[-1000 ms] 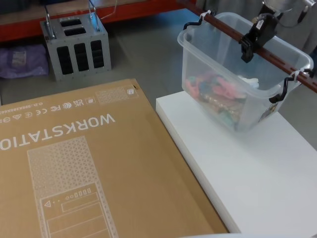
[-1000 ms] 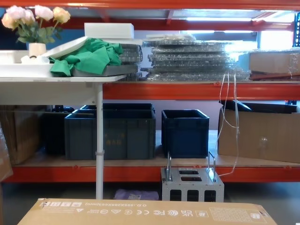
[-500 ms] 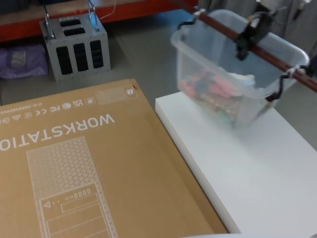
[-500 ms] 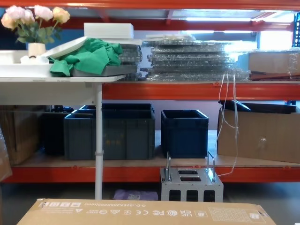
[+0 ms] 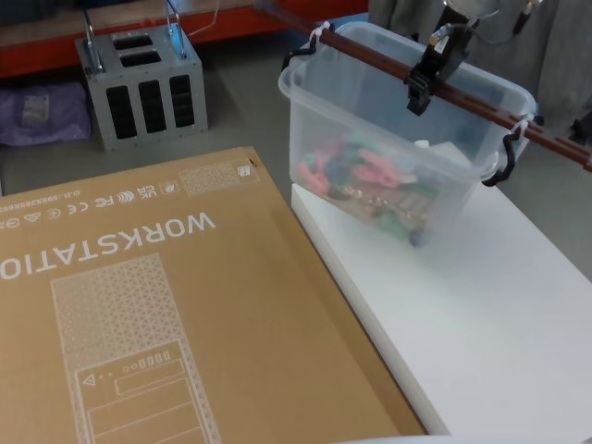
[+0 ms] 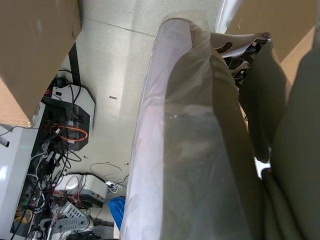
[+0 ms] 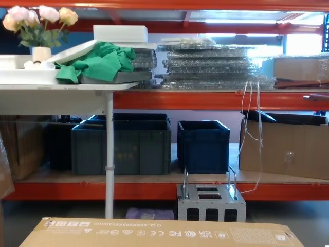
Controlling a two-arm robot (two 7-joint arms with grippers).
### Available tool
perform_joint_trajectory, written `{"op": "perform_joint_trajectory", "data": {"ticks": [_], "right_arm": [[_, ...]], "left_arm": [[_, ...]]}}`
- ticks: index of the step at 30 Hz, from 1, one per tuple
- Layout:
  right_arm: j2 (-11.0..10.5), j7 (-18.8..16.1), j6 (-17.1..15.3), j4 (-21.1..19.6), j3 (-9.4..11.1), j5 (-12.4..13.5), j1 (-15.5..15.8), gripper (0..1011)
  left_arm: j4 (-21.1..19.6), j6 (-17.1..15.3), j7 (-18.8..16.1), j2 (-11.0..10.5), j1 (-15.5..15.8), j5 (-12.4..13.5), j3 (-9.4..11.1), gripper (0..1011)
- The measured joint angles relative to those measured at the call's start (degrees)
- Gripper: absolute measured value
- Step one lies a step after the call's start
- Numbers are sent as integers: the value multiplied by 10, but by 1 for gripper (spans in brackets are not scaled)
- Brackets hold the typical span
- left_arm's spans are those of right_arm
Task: Use one hand to grasp the basket and place it at the designated location.
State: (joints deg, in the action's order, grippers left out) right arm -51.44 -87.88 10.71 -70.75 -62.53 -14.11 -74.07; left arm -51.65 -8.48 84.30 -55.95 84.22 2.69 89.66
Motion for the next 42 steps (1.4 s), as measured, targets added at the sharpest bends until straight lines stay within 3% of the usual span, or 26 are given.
{"op": "perform_joint_trajectory", "data": {"ticks": [24, 32, 42], "right_arm": [[9, 6, 27, -22, -29, 17, -16, 0], [20, 2, 59, -29, -40, 32, -23, 0], [30, -5, 75, -29, -49, 50, -29, 0]], "left_arm": [[0, 0, 0, 0, 0, 0, 0, 0], [0, 0, 0, 0, 0, 0, 0, 0], [0, 0, 0, 0, 0, 0, 0, 0]]}}
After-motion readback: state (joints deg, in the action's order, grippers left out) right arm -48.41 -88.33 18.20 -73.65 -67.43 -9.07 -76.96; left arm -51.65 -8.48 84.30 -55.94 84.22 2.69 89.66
